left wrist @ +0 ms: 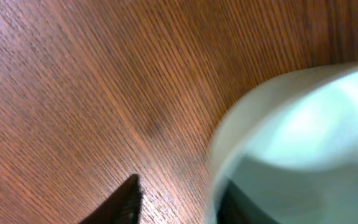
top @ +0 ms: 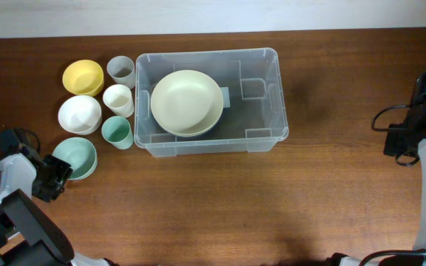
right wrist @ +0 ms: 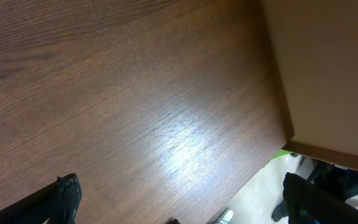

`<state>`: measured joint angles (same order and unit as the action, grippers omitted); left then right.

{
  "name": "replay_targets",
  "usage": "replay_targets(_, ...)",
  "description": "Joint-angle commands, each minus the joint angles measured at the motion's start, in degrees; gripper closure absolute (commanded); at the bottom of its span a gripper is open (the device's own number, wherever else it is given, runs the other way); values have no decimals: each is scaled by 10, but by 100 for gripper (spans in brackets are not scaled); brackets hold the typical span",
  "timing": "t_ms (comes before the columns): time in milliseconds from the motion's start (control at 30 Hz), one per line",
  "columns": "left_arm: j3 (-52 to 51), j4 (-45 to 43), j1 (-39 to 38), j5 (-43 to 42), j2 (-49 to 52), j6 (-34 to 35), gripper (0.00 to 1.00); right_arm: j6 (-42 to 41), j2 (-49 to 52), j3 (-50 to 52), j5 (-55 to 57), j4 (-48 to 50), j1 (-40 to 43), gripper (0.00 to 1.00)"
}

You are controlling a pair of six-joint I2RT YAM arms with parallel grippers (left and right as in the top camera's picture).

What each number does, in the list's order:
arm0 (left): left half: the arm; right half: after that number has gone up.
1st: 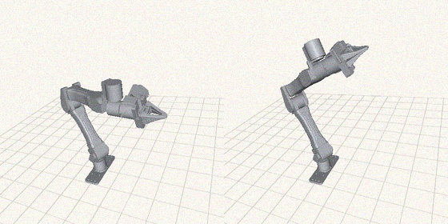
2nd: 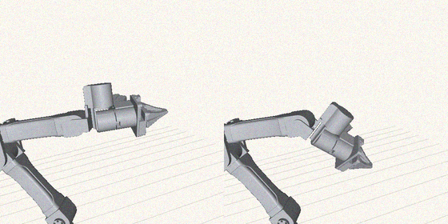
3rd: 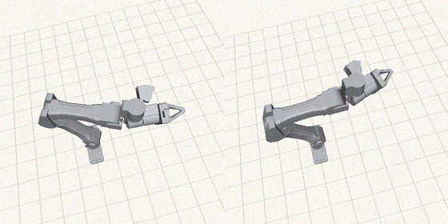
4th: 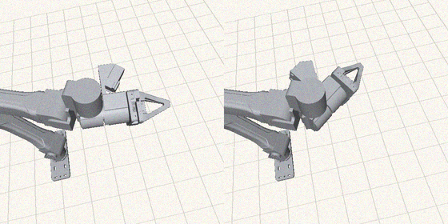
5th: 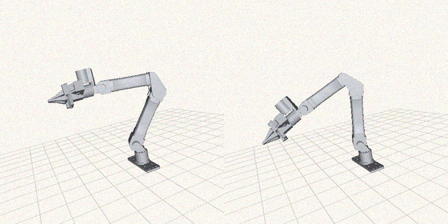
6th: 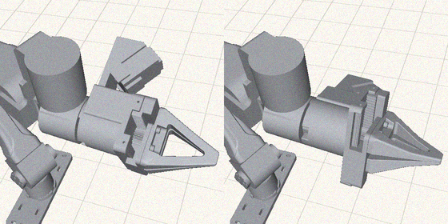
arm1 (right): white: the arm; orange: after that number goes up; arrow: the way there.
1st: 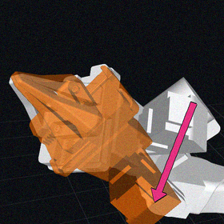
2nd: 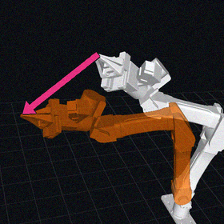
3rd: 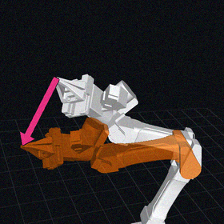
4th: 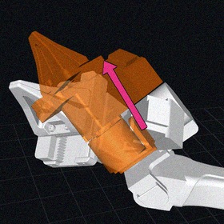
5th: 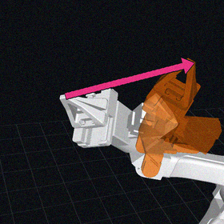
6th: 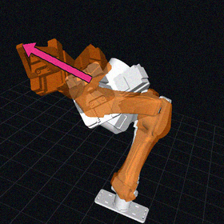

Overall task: Pack container
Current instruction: 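Lower the left gripper onto the mint green bowl rim and grasp it, then lift the mint green bowl and carry it into the bin's right side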

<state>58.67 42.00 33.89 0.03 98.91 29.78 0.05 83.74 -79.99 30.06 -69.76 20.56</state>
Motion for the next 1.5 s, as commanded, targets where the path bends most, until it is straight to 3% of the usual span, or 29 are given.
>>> replay_targets(0, 3, 1, 4, 2, 5, 0, 69, -3, 3, 3, -1, 2, 2, 1)
replay_targets(333, 3, 2, 4, 2, 5, 6, 98, -3, 3, 3, -1, 2, 2, 1)
replay_targets(733, 60, 44, 4, 4, -20, 6, 99, -3, 3, 3, -1, 2, 2, 1)
replay_targets(1033, 207, 146, 4, 43, -128, 7, 99, -3, 3, 3, -1, 2, 2, 1)
replay_targets(1200, 277, 159, -7, 1, -208, 17, 99, -3, 3, 3, -1, 2, 2, 1)
replay_targets(1333, 308, 120, -73, -62, -255, 30, 99, -3, 3, 3, -1, 2, 2, 1)
replay_targets(1467, 311, 55, -197, -67, -268, 48, 99, -3, 3, 3, -1, 2, 2, 1)
